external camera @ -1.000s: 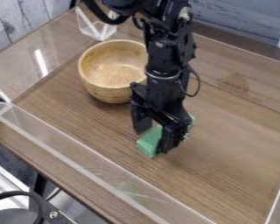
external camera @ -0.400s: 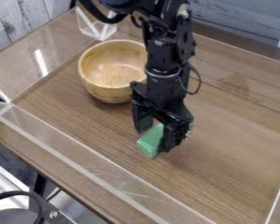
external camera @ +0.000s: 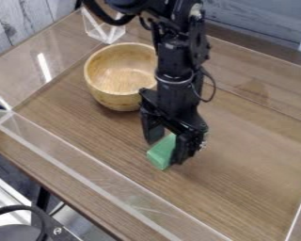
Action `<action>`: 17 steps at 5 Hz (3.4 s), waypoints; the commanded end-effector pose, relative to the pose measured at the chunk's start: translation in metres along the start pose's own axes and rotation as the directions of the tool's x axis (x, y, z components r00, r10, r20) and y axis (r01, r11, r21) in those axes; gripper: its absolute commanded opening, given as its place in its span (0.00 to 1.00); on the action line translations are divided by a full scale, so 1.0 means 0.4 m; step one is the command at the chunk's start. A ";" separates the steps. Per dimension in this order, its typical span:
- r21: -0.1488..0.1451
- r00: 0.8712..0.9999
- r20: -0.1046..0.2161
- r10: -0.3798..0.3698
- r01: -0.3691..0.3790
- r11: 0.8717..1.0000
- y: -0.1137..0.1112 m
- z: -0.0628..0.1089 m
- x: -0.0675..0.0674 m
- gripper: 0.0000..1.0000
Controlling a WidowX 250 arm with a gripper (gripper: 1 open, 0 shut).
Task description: Put the green block in the brown bowl
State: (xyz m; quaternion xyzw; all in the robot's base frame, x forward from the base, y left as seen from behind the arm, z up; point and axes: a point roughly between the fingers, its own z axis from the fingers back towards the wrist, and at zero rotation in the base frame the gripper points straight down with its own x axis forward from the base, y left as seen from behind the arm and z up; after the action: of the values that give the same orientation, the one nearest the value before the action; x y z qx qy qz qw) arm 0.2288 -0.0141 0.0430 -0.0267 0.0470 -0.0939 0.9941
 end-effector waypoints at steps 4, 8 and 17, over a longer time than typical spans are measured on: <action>0.002 0.998 0.066 0.006 -0.006 1.000 -0.004 0.029 0.022 1.00; -0.003 0.994 0.106 0.024 -0.024 1.000 0.005 0.093 0.034 0.00; 0.032 0.996 0.084 -0.039 0.037 0.999 0.020 -0.001 0.072 1.00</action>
State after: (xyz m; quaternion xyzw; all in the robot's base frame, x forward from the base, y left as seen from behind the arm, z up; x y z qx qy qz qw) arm 0.2522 -0.0109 0.0316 -0.0193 0.0203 -0.1127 0.9932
